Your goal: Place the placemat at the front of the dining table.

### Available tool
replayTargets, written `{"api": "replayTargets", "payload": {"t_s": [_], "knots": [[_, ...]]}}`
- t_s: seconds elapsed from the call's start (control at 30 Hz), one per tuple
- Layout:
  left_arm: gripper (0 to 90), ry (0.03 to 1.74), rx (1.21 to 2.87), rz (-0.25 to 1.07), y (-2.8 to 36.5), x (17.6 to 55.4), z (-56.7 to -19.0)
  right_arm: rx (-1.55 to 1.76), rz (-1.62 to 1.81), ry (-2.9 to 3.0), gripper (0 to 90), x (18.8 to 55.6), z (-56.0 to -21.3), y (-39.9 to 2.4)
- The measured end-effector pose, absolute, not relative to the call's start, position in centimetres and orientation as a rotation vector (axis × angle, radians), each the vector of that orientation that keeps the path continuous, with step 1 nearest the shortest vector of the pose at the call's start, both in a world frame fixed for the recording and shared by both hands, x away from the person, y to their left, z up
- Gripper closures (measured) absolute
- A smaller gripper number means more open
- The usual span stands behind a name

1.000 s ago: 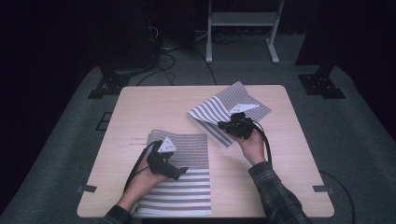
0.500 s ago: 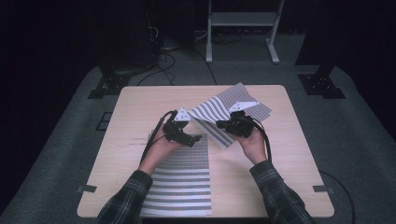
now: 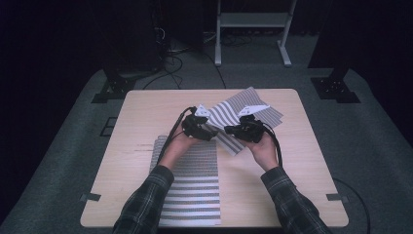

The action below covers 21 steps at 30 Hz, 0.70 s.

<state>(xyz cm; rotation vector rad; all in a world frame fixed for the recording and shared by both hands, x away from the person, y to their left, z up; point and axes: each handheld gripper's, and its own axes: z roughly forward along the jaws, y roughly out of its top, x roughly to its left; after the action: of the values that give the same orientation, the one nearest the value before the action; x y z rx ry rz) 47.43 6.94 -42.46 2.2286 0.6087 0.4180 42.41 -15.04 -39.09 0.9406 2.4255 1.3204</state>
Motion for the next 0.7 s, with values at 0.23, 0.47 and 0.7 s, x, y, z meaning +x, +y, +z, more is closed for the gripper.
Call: {"api": "replayTargets", "payload": {"t_s": [0.23, 0.47, 0.7], "knots": [[76.8, 0.601, 2.249, 0.380, 6.8, 47.7, -42.8, 0.934, 1.334, 2.415, 90.0, 42.5, -38.5, -15.2], [90.0, 0.652, 2.279, 0.348, 6.4, 47.8, -43.2, 0.925, 1.329, 2.374, 76.4, 42.2, -38.7, -15.4], [90.0, 0.771, 2.191, 0.324, 8.5, 48.7, -42.5, 0.989, 1.312, 2.292, 72.4, 41.4, -39.3, -18.2]]}}
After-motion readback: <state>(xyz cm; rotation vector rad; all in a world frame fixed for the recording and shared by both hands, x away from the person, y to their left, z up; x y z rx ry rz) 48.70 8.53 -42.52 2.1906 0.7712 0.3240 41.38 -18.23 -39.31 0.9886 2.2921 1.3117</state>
